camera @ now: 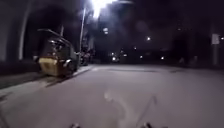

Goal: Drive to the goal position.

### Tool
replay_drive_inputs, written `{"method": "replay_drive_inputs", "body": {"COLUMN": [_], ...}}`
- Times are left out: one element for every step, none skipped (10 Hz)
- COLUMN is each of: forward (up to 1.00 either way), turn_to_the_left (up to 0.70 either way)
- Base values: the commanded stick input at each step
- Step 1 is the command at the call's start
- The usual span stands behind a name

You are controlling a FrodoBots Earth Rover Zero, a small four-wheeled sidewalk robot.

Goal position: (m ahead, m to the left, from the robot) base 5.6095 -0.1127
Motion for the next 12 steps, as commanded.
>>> {"method": "replay_drive_inputs", "body": {"forward": [0.50,0.50,0.50,0.50,0.50,0.50,0.50,0.50,0.50,0.50,0.50,0.50], "turn_to_the_left": [0.00,0.00,0.00,0.00,0.00,0.00,0.00,0.00,0.00,0.00,0.00,0.00]}}
